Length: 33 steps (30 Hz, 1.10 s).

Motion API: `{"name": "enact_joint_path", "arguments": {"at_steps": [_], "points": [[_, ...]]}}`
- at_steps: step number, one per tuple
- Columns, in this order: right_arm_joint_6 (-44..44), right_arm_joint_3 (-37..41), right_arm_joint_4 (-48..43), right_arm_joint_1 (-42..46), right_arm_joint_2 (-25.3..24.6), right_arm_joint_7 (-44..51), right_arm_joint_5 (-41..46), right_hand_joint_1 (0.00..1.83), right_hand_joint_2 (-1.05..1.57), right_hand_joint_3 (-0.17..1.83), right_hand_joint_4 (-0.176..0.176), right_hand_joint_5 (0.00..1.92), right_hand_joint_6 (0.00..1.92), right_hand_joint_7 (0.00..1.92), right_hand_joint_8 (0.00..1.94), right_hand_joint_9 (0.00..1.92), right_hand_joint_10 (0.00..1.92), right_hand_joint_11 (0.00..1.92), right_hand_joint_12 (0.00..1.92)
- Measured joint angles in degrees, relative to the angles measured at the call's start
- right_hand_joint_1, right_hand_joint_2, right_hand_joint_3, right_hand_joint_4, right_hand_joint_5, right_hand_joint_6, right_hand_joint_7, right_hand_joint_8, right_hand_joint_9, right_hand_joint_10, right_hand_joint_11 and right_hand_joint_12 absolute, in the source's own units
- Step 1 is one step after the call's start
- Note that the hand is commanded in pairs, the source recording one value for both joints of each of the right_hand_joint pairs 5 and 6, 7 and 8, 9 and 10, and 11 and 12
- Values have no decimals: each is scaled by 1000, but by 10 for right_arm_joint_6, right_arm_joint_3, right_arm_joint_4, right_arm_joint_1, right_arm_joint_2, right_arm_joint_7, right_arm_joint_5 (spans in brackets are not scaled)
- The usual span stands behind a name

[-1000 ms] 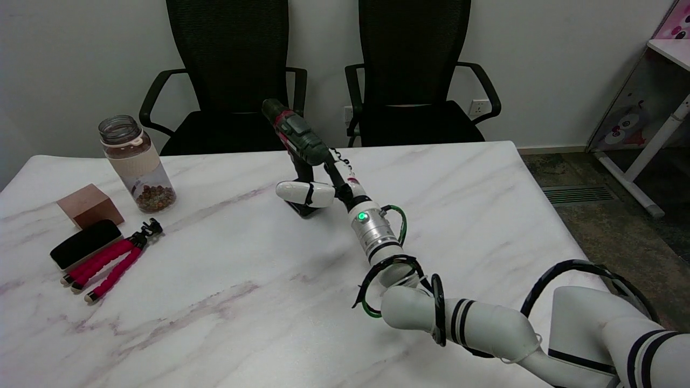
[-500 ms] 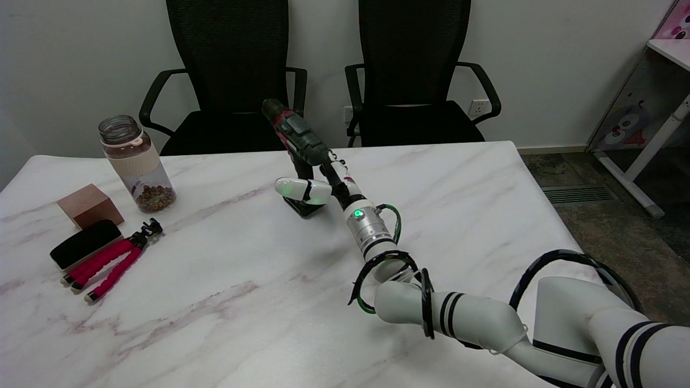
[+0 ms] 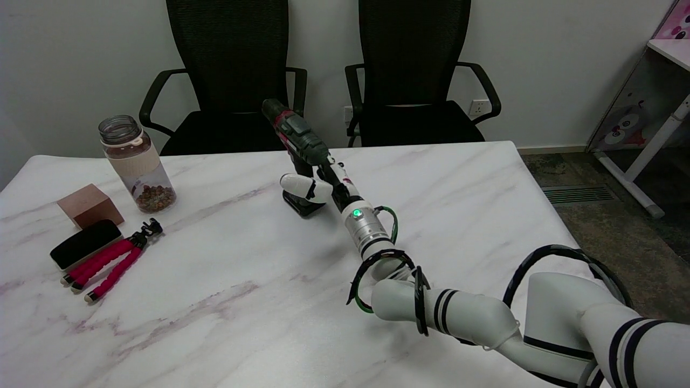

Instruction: Pick up the power screwdriver.

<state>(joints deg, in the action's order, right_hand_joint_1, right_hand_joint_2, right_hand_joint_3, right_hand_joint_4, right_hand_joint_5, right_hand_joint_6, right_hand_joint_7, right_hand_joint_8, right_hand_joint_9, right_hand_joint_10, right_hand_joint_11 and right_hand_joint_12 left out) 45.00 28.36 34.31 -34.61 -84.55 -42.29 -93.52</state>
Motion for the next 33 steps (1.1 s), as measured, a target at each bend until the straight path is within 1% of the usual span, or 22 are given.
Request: {"name": "enact_joint_path", "arguments": {"at_steps": [4, 11, 19, 27, 33], "points": [[0, -2, -8, -2, -3, -23, 0, 620, -238, 141, 30, 0, 0, 0, 0, 26, 26, 55, 55], [1, -5, -18, -6, -6, -56, 0, 618, -249, 148, 49, 0, 0, 0, 0, 35, 35, 43, 43], [4, -6, -30, -12, -11, -79, 0, 616, -288, 167, 59, 0, 0, 0, 0, 42, 42, 24, 24], [10, -7, -37, -18, -15, -94, 0, 607, -290, 127, 64, 0, 0, 0, 0, 46, 46, 17, 17], [11, -8, -45, -22, -20, -100, 0, 604, -318, 145, 70, 0, 0, 0, 0, 46, 46, 1, 1]]}}
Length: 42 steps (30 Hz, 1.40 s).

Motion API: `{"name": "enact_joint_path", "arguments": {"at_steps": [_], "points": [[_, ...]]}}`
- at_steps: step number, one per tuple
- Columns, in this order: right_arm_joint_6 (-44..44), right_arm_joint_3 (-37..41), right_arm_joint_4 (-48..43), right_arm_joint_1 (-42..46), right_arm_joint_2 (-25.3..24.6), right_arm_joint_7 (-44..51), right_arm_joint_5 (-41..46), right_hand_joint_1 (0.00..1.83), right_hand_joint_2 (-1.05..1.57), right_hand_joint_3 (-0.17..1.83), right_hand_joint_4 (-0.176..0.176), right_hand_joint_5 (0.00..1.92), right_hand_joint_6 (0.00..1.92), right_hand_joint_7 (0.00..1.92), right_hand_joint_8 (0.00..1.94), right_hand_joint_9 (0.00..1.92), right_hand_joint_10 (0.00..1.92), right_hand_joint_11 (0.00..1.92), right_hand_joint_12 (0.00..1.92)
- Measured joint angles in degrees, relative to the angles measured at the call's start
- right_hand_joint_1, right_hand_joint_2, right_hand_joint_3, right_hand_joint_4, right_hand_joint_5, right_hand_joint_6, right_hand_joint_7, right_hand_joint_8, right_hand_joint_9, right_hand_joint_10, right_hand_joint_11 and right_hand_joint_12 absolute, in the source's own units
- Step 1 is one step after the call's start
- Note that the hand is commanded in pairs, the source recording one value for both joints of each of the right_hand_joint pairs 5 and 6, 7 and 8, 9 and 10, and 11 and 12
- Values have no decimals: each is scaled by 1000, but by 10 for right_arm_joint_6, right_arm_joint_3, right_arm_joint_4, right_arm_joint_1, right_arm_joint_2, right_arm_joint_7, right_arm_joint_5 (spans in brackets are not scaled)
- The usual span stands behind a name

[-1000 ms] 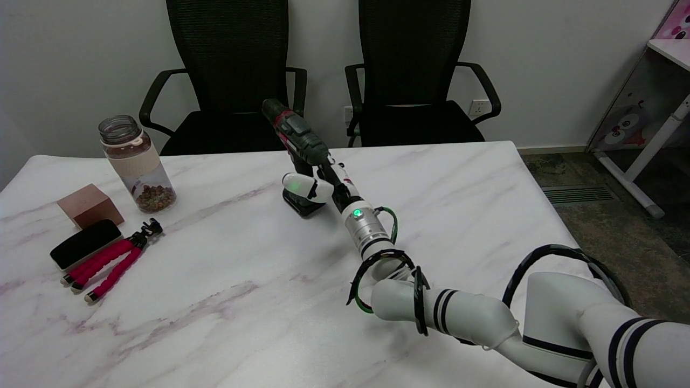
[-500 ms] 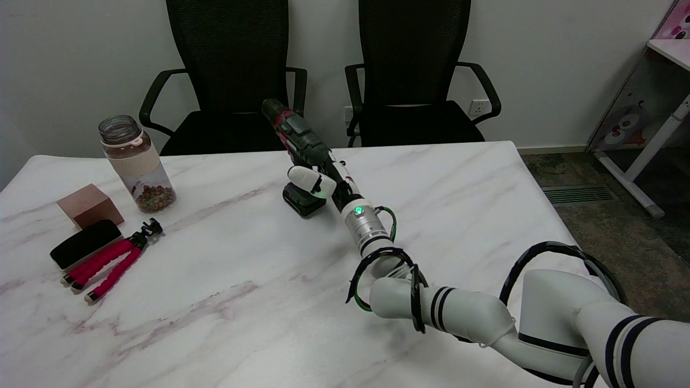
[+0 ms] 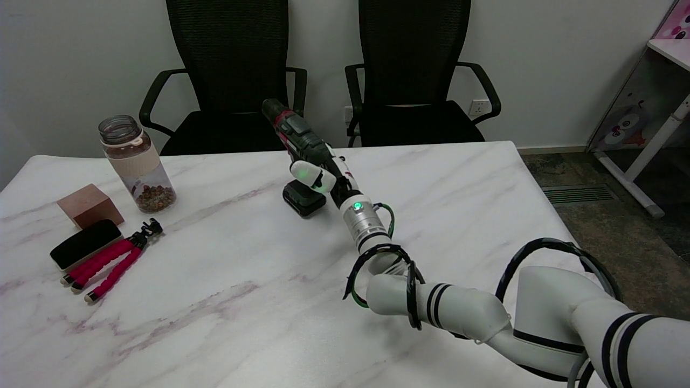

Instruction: Pick up the power screwdriver.

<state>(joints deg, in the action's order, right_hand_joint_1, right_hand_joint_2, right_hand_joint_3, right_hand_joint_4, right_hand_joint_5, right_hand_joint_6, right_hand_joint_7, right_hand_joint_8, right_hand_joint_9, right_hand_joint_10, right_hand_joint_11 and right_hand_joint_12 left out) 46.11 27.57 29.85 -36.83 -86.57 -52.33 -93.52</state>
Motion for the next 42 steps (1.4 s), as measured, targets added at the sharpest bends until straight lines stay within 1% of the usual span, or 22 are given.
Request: {"name": "enact_joint_path", "arguments": {"at_steps": [13, 32, 38, 42], "points": [[0, -1, -25, -12, -16, -7, 0, 589, -332, 104, 81, 0, 0, 0, 0, 37, 37, 0, 0], [-10, -6, -53, -25, -39, -11, -5, 574, -325, 72, 88, 0, 0, 0, 0, 27, 27, 0, 0], [-14, -9, -62, -29, -45, -12, -6, 574, -298, 42, 87, 0, 0, 0, 0, 28, 28, 0, 0], [-14, -10, -65, -31, -47, -12, -6, 605, -223, 36, 84, 0, 0, 0, 0, 35, 35, 0, 0]]}}
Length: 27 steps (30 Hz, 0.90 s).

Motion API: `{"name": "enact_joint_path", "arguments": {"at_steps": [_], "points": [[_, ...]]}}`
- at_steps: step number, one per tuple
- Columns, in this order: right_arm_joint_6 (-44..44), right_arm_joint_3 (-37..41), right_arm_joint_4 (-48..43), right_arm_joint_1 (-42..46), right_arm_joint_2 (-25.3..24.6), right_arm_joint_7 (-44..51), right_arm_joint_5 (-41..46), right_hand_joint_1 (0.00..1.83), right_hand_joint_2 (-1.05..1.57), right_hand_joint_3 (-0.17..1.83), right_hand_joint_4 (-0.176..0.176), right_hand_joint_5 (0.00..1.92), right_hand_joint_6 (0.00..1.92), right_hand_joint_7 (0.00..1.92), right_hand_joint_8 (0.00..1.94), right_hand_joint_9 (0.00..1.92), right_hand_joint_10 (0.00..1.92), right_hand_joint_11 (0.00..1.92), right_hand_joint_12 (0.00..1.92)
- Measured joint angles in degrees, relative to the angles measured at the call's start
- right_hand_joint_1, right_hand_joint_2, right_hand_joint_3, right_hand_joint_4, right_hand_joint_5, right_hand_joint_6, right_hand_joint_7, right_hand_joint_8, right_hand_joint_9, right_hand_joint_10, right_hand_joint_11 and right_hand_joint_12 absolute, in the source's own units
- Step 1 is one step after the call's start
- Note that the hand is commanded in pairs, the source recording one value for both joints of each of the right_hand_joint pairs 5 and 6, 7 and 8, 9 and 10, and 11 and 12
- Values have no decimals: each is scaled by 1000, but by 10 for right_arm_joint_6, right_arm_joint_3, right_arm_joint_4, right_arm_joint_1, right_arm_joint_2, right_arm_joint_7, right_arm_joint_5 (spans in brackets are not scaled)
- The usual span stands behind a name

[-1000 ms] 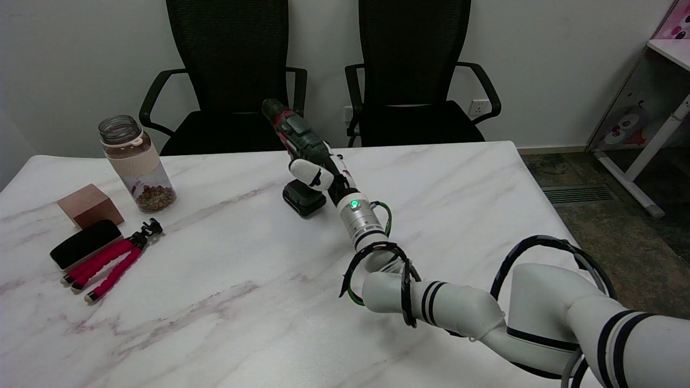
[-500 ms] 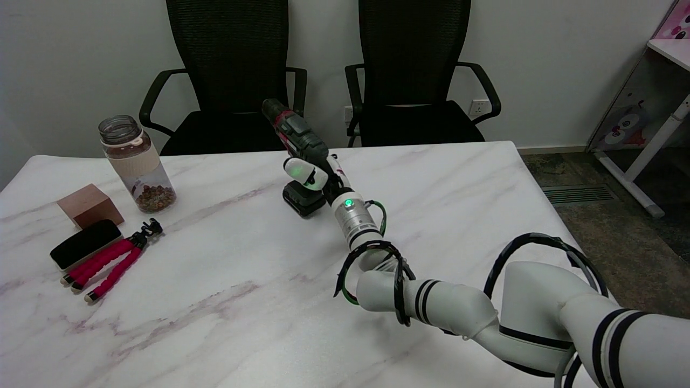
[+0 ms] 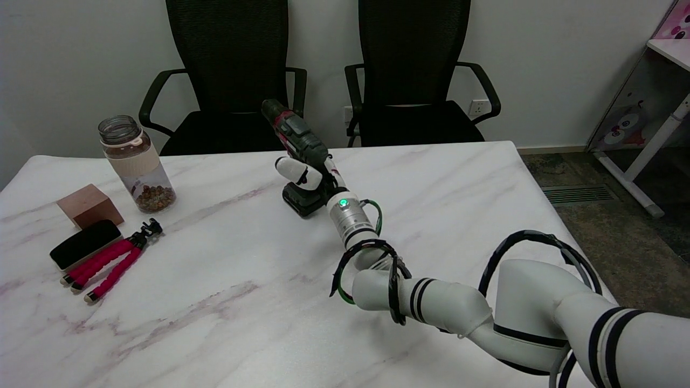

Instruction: Pick up the power screwdriver.

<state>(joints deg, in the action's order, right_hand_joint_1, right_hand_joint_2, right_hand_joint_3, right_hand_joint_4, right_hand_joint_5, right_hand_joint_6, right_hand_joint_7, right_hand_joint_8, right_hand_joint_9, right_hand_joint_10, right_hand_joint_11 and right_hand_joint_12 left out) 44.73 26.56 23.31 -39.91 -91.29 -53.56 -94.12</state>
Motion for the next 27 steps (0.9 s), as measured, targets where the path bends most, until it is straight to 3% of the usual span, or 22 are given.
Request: {"name": "enact_joint_path", "arguments": {"at_steps": [5, 16, 23, 27], "points": [[0, -1, -3, -1, -2, -1, 0, 650, -152, 60, 77, 0, 0, 0, 0, 70, 70, 0, 0], [0, -1, -5, -2, -5, -2, 0, 780, 135, 319, 56, 0, 0, 0, 0, 270, 270, 30, 30], [0, -1, -6, -1, -6, -2, 1, 813, 337, 452, 46, 0, 0, 0, 0, 432, 432, 93, 93], [0, -1, -6, -1, -6, -2, 2, 816, 399, 465, 40, 0, 0, 0, 0, 630, 630, 151, 151]]}}
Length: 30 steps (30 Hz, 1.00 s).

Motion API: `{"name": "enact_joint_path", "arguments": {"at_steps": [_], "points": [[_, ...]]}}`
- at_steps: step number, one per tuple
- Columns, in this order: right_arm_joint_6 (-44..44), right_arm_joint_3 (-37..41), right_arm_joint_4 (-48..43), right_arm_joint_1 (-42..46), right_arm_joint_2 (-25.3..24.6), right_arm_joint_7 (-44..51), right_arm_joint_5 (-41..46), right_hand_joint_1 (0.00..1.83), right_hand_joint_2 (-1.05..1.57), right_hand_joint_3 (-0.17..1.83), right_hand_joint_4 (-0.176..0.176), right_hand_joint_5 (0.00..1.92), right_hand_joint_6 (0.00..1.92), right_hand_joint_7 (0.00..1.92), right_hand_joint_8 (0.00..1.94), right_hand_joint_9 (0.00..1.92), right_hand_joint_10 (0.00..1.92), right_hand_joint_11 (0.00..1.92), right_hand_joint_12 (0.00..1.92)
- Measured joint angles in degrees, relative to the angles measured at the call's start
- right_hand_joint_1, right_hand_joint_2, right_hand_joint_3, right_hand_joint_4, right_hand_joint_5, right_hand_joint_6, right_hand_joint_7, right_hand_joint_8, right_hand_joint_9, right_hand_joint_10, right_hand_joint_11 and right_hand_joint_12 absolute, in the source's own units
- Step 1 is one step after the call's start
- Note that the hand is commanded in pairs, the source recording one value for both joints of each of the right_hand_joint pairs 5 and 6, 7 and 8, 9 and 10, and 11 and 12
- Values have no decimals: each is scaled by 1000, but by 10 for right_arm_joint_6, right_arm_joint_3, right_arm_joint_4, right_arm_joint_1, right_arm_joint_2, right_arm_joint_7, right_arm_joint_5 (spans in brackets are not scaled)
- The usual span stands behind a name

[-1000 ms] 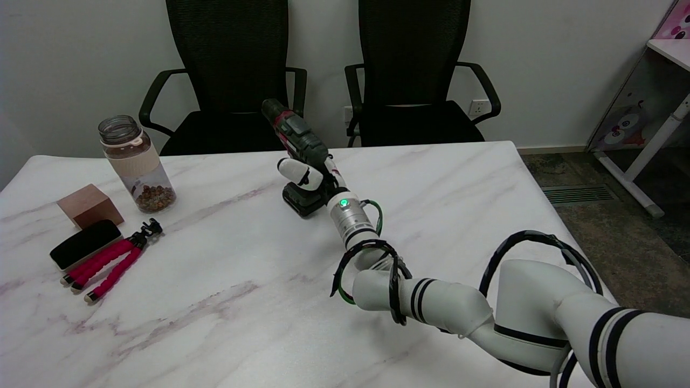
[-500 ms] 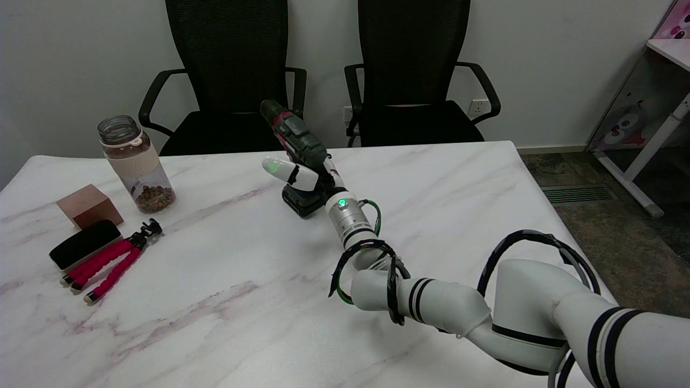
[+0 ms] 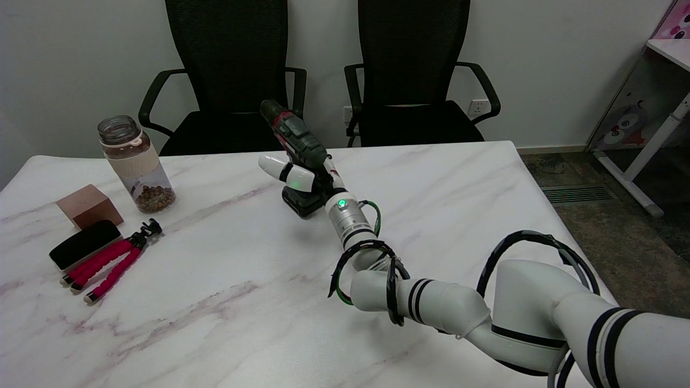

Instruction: Pick up the power screwdriver.

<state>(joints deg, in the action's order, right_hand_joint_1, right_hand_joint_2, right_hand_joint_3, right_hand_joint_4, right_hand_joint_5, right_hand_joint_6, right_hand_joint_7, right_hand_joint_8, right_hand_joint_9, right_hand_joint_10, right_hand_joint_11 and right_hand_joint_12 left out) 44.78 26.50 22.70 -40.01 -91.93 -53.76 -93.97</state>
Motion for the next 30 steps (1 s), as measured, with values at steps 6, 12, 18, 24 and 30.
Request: {"name": "enact_joint_path", "arguments": {"at_steps": [6, 12, 18, 24, 30], "points": [[0, 0, 0, 1, 0, 0, 1, 827, 438, 500, 36, 0, 0, 0, 0, 754, 754, 474, 474], [1, 1, 0, 2, 0, 0, 1, 846, 486, 509, 34, 0, 0, 0, 0, 867, 867, 733, 733], [1, 1, 1, 2, 1, 0, 1, 868, 477, 588, 35, 0, 0, 0, 0, 987, 987, 940, 940], [1, 1, 1, 2, 1, 0, 2, 881, 484, 626, 36, 0, 0, 0, 0, 1152, 1152, 1184, 1184], [0, 2, 1, 1, 1, -1, 2, 909, 519, 634, 37, 0, 0, 0, 0, 1290, 1290, 1374, 1374]]}}
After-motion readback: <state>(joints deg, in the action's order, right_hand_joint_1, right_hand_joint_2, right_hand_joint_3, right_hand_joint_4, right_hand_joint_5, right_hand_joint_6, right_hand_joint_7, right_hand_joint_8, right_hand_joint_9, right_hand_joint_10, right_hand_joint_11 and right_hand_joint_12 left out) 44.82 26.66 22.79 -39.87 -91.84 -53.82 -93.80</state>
